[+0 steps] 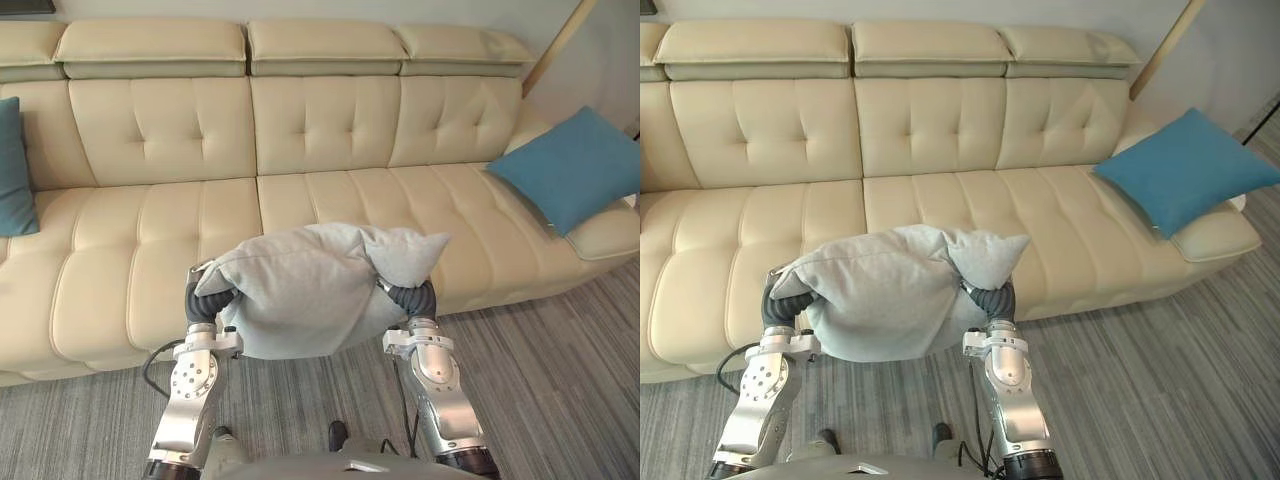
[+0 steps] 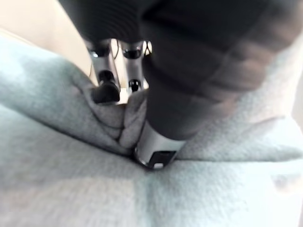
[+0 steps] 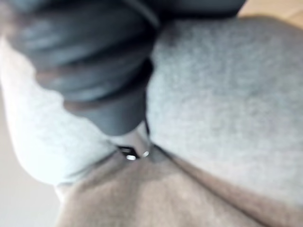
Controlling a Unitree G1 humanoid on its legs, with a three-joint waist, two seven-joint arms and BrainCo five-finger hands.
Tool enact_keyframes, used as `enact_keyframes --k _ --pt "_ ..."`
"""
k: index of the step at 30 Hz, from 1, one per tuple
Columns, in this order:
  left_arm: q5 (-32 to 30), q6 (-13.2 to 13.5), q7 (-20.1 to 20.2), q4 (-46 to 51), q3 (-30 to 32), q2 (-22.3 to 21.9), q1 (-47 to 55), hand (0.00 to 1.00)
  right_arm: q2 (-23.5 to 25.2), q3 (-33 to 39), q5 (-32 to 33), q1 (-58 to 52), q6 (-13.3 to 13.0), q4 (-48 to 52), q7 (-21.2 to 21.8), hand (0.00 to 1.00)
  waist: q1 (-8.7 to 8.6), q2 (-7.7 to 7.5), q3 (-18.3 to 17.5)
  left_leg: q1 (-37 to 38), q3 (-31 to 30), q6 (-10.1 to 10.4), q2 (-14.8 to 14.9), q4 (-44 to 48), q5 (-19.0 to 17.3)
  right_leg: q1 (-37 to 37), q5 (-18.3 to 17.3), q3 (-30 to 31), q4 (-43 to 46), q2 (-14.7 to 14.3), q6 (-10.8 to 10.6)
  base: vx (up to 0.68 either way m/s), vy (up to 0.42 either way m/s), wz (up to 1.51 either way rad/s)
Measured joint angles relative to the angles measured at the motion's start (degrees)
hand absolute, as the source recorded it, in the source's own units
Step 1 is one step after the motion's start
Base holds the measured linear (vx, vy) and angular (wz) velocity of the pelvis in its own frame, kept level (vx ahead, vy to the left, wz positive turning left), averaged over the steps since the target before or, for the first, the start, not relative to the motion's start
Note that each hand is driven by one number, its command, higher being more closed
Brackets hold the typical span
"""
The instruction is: Pick up cushions and gather them together orderly.
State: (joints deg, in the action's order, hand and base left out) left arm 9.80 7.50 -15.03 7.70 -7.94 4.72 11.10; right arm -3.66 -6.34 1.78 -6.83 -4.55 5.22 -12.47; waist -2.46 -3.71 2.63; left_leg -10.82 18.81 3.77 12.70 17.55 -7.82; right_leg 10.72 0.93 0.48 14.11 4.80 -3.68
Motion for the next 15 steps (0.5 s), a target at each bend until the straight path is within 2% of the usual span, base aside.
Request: enact_keyframes --k 2,3,5,6,7,8,9,10,11,12,13,14,15 --pt "-0.6 -0.3 0.7 -2.1 0.2 0.2 0.2 1.0 -0.2 0.0 0.0 -1.0 0.0 -1.6 0.5 1.0 -0.33 0.42 0.7 1.2 0.1 -0.6 -0.1 0.9 -1.2 4.6 0.5 0.0 11.2 0.5 0.5 -0.15 0.089 -0.1" --pt "-1.2 -0.6 0.9 -2.4 0.4 0.3 0.6 1.0 -0.2 0.0 0.0 -1.1 0.0 -2.5 1.0 1.0 -0.62 1.01 1.1 1.8 0.1 -0.7 -0.2 0.8 -1.3 5.2 1.1 -0.7 13.1 1.0 0.6 -0.13 0.054 -0.01" --pt "-2.0 -0.9 1.1 -2.5 0.7 1.4 1.3 1.0 -0.2 -0.1 0.0 -1.0 0.0 -4.5 1.9 1.0 -0.73 1.03 1.1 2.2 0.0 -1.0 -0.6 -2.3 -1.1 5.3 1.6 -2.9 11.5 1.1 0.9 -0.15 0.041 0.05" --pt "-2.2 -0.8 1.5 -2.2 1.2 2.6 1.1 1.0 1.4 -0.2 0.0 -0.9 -0.1 -4.7 2.2 1.0 -1.1 -1.43 0.2 2.5 -0.2 -1.4 -4.4 -5.9 -0.7 5.5 -3.7 -3.9 5.5 2.2 1.3 -0.09 0.063 0.24" --pt "-2.3 -0.7 1.5 -1.4 1.8 3.1 0.8 1.0 1.9 -0.2 0.0 -0.5 -0.2 -4.3 2.3 1.0 -1.34 -3.87 0.4 0.8 0.5 -2.7 -6.1 0.0 -2.1 4.9 -7.6 -4.9 2.8 3.4 1.0 -0.05 0.089 0.28" --pt "-2.3 -0.4 1.6 -2.7 1.9 1.2 0.0 1.0 -0.4 0.1 0.0 0.5 -0.7 -3.5 2.5 1.0 -1.22 0.52 1.9 1.1 -0.4 -3.6 -5.7 9.9 -8.3 3.0 -6.0 -5.5 -1.3 2.1 -1.7 -0.03 0.168 0.15" --pt "-2.5 -0.5 1.6 -4.1 1.5 0.4 -0.8 1.0 -0.9 0.5 0.1 1.6 -0.5 -5.4 2.3 1.0 -1.21 1.17 3.3 3.3 0.2 -3.2 -6.0 7.2 -10.6 4.3 -2.7 -5.2 2.0 2.8 -2.8 -0.07 0.181 -0.02" --pt "-2.7 -1.4 1.5 -5.4 1.5 0.3 -1.1 1.0 -0.8 1.0 0.0 1.8 0.3 -6.8 2.5 1.0 -1.41 1.48 5.0 5.5 -0.6 -4.4 -7.4 4.6 -10.4 8.3 -4.3 -3.9 10.2 4.0 -2.6 -0.03 0.13 0.05" --pt "-2.8 -1.6 1.5 -5.7 1.2 0.3 -1.0 1.0 -1.1 1.0 0.0 1.0 0.6 -6.8 2.5 1.0 -1.97 1.91 5.2 5.6 -1.5 -4.0 -7.5 4.0 -10.7 9.9 -6.4 -3.6 10.1 3.8 -2.6 0.01 0.015 0.18" --pt "-3.0 -1.6 1.5 -5.4 1.1 0.8 -1.1 1.0 -1.1 0.9 0.0 0.8 0.8 -6.8 2.5 1.0 -2.11 1.5 5.0 5.8 -1.6 -3.5 -7.8 3.4 -10.7 11.5 -6.7 -2.9 8.8 3.7 -2.4 0.12 -0.104 0.42" --pt "-3.0 -1.6 1.5 -4.8 0.7 1.4 -1.0 1.0 -1.1 0.9 0.0 0.6 1.0 -6.1 2.5 1.0 -2.51 0.66 4.5 5.9 -2.3 -2.4 -8.0 3.7 -11.3 12.0 -5.7 -2.4 6.3 3.5 -1.4 0.17 -0.14 0.4" --pt "-3.1 -1.6 1.5 -4.7 0.6 1.4 -1.1 1.0 -1.3 0.9 0.0 0.5 1.0 -5.8 2.5 1.0 -2.72 0.71 4.5 5.9 -3.1 -1.8 -7.9 4.3 -11.9 12.0 -4.4 -2.1 6.3 3.3 -0.9 0.32 -0.241 0.63" --pt "-3.1 -1.7 1.6 -4.6 -0.5 0.5 -0.7 1.0 -2.8 1.0 0.0 0.0 1.0 -5.6 2.5 1.0 -3.41 3.32 3.4 5.0 -5.9 0.2 -5.1 6.1 -13.9 11.4 -4.3 -4.4 7.5 1.0 0.0 0.39 -0.226 0.48"
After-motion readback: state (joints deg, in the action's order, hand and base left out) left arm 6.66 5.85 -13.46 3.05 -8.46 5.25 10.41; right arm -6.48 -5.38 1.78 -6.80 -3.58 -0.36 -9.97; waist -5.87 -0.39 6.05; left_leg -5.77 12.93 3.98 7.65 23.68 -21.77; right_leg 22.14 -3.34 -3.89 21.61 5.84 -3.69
